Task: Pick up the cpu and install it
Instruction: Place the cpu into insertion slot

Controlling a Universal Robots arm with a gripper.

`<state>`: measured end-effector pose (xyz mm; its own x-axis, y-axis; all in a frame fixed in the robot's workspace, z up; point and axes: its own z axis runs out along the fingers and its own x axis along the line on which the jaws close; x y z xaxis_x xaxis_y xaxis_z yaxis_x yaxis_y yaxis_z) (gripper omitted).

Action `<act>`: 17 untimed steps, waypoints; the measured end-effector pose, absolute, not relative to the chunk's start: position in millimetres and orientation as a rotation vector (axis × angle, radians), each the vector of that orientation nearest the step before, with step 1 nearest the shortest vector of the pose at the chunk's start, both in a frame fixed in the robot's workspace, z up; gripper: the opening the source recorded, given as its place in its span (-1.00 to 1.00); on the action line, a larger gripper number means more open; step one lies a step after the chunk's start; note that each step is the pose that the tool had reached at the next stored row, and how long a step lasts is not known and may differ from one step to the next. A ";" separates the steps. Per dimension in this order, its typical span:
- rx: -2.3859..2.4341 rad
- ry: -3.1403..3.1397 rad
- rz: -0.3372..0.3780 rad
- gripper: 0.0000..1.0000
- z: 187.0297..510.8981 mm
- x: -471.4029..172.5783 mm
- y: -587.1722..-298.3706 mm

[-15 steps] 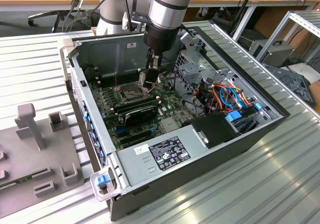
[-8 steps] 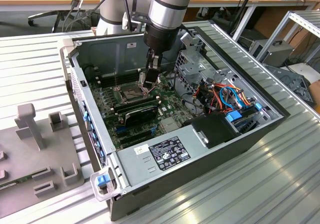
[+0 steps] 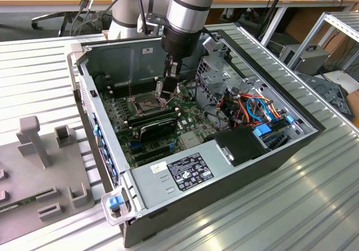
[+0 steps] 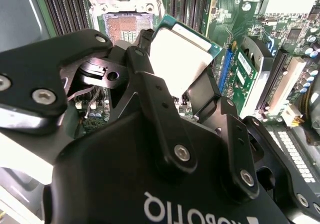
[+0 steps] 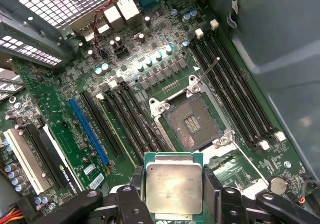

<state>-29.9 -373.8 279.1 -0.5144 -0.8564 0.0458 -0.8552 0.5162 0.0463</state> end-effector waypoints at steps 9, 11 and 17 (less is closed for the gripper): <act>1.290 -2.792 -0.022 0.09 278.4 -30.0 -373.8; 1.206 -2.829 -0.024 0.09 277.9 -30.0 -373.8; 0.984 -2.912 -0.021 0.09 277.0 -29.8 -373.8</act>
